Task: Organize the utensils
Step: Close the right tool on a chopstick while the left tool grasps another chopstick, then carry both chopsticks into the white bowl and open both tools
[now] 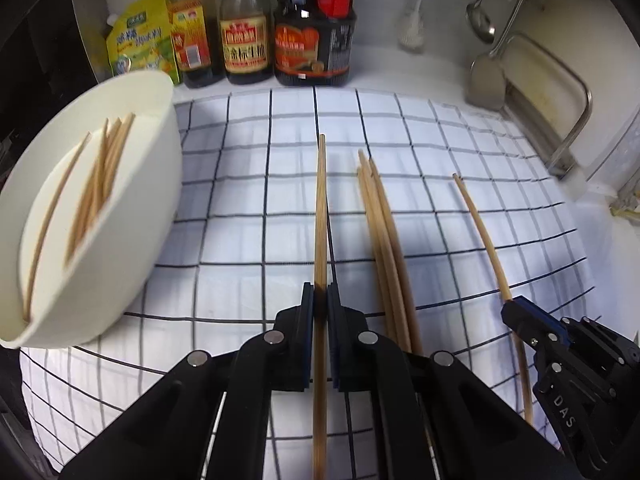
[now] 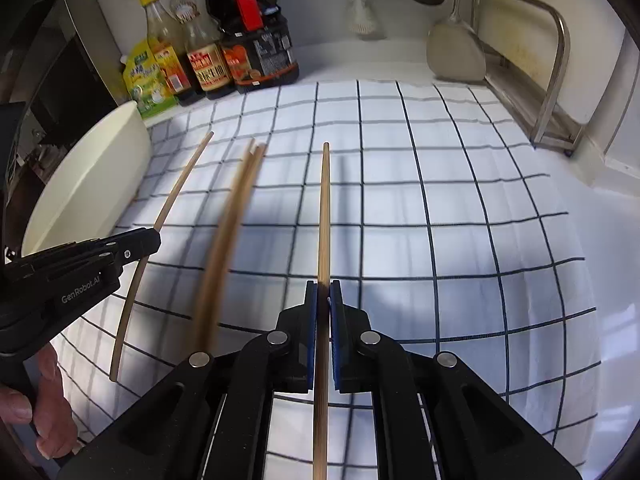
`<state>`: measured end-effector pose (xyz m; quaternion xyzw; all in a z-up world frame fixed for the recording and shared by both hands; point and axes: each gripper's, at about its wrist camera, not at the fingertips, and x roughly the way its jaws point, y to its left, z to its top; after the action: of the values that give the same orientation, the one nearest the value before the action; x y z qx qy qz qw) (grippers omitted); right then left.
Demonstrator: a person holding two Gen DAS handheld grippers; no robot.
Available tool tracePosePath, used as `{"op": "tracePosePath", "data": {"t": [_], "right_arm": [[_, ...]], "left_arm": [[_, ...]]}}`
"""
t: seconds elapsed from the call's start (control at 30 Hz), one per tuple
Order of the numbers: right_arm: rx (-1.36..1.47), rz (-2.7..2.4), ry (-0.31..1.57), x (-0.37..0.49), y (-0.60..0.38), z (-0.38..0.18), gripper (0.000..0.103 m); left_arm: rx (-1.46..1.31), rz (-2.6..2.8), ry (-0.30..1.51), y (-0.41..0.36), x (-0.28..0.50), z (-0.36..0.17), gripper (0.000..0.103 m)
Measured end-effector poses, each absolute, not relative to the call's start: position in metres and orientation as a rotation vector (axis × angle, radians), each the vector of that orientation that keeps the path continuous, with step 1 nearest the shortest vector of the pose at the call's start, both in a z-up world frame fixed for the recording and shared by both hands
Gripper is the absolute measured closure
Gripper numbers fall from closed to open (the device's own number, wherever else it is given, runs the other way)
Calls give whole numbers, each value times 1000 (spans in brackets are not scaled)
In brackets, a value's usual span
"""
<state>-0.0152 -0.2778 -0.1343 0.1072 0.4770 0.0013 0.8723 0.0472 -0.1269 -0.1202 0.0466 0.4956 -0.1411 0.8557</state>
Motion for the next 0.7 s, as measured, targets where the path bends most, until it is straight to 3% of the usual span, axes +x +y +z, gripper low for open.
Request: {"op": "tracePosePath", "data": {"t": [0.43,0.7], "right_arm": [[210,158,858,19,-181,-34,97],[198,289,790,80,-93,-6,97]], "left_arm": [[27,-237,919,-14,54,-24,96],[30,-131,854,77,91,6,95]]}}
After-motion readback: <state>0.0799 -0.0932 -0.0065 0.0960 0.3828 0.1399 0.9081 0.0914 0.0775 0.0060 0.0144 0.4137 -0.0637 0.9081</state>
